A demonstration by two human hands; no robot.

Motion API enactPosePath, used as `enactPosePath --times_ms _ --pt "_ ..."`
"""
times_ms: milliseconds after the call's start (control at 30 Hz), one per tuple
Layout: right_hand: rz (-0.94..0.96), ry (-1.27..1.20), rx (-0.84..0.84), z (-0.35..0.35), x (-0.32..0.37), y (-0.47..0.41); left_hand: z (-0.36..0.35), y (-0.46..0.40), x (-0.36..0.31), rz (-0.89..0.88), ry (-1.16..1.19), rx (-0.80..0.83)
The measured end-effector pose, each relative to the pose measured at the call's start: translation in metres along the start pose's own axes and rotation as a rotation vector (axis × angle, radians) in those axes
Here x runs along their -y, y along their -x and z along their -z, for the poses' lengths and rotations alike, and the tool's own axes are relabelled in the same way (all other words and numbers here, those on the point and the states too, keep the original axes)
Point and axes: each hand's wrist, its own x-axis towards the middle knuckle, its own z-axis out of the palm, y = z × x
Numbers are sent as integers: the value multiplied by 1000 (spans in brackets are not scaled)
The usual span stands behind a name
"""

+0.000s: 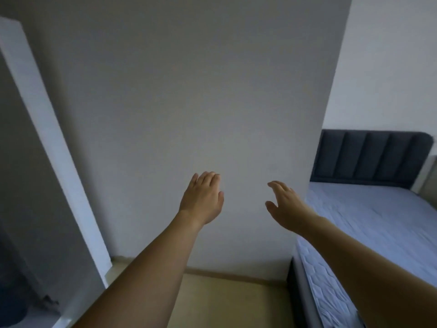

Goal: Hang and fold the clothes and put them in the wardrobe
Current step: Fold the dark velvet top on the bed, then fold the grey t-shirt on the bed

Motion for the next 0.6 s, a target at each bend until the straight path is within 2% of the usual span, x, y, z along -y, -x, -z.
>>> enactPosePath --times_ms 167,367,600 --pt "-96 7 24 6 -95 38 -47 -10 -62 126 88 84" --pt "-219 -43 26 32 -236 90 -92 -25 -206 -30 92 180" --pt "-228 -59 101 56 -399 147 -138 -15 -345 71 50 208"
